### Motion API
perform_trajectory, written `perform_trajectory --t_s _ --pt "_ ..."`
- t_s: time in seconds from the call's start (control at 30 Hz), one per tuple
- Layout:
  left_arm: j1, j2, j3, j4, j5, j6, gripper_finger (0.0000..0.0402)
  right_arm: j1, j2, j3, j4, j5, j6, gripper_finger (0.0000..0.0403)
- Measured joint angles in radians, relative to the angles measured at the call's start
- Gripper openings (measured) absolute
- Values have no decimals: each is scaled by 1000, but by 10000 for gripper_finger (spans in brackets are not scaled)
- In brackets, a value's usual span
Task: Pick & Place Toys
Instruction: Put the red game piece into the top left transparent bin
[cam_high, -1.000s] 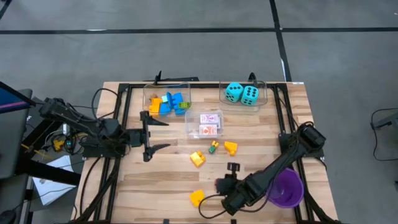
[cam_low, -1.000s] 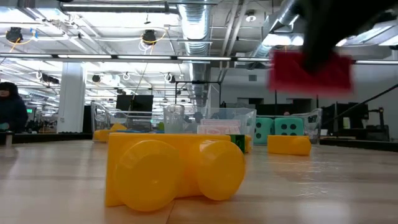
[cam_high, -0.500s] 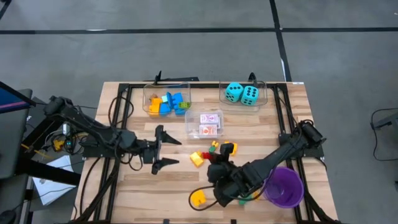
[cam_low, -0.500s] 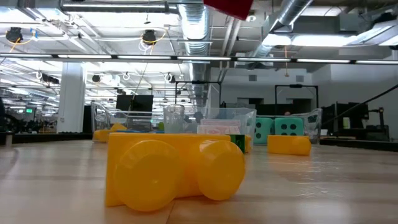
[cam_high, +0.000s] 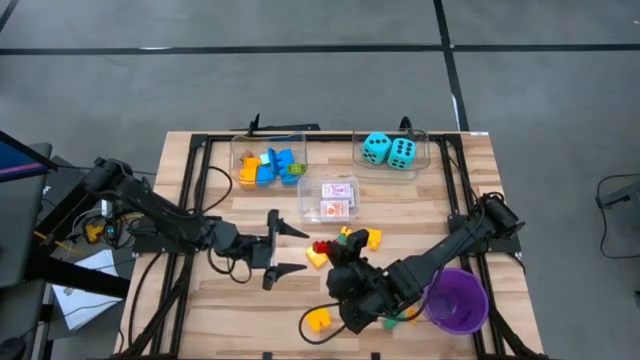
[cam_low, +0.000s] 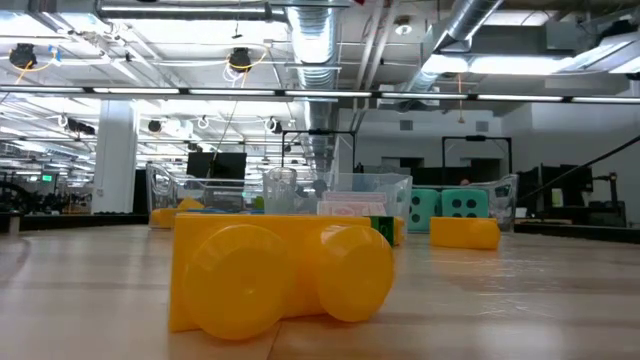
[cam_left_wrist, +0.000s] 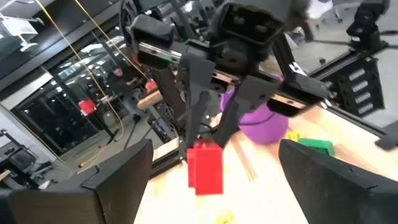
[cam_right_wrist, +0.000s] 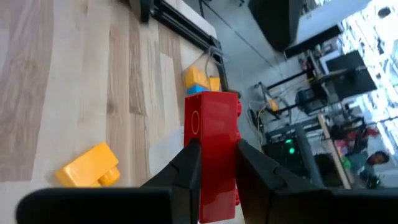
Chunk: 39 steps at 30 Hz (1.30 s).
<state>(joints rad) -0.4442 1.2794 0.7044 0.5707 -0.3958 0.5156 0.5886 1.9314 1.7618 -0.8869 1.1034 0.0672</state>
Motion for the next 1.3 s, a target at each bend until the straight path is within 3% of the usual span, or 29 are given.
perform_trajectory --t_s 0.27,0.57,1.3 --pt "0 80 0 82 -8 -23 342 -13 4 0 61 2 -98 66" --pt "0 111 -1 117 -120 -27 333 -51 4 0 113 0 -146 66" --pt "53 108 -1 103 -136 -80 161 -59 4 0 113 -3 -137 66"
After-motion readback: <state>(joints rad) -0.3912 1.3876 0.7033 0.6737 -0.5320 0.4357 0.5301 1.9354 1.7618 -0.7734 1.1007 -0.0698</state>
